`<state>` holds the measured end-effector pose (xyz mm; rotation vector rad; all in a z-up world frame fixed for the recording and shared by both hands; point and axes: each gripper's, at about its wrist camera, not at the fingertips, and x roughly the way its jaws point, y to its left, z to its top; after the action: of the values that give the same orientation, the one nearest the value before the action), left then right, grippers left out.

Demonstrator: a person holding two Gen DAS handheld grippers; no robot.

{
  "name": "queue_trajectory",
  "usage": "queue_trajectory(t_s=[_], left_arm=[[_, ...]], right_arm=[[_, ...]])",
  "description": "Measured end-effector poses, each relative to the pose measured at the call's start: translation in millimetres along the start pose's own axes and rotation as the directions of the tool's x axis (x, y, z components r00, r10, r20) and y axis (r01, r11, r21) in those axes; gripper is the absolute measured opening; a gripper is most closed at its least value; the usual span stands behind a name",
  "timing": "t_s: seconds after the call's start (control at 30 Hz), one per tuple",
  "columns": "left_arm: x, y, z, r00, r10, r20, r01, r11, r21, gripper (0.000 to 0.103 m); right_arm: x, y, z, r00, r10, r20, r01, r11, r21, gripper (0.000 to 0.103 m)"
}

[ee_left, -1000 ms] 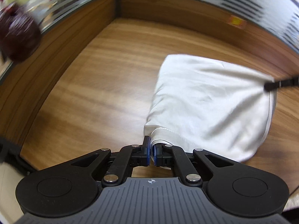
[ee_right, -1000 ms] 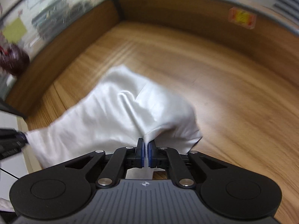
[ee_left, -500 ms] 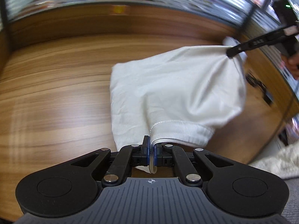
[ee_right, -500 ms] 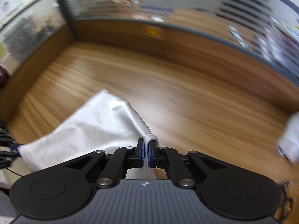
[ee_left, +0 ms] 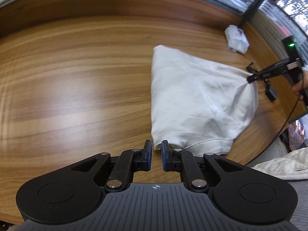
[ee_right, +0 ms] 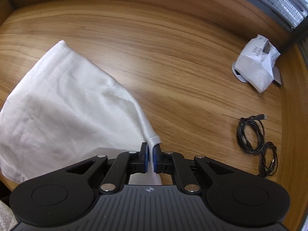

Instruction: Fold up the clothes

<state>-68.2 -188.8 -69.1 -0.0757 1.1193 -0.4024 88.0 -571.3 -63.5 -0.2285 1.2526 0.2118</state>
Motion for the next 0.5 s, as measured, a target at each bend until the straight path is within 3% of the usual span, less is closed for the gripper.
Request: queue_trajectory(t_s=[0.1, 0.3, 0.5], left_arm=[[14.7, -2.2, 9.0, 1.000, 0.018, 0.003, -0.018, 1.000, -0.018, 0.027], [44.9, -8.6, 37.5, 0.999, 0.044, 0.028, -0.043, 0.998, -0.048, 0.028], [75.1, -15.1, 66.0, 0.996, 0.071, 0.053, -0.067, 0.995, -0.078, 0.028]], right_arm=[[-8.5, 9.6, 9.8, 0.999, 0.005, 0.036, -0.004, 0.999, -0.039, 0.032], [-19.8, 27.9, 26.3, 0.995, 0.064, 0.079, -0.054, 0.991, -0.126, 0.044], [-23.5, 46.4, 39.7, 0.988, 0.121, 0.099, -0.103, 0.980, -0.170, 0.049]])
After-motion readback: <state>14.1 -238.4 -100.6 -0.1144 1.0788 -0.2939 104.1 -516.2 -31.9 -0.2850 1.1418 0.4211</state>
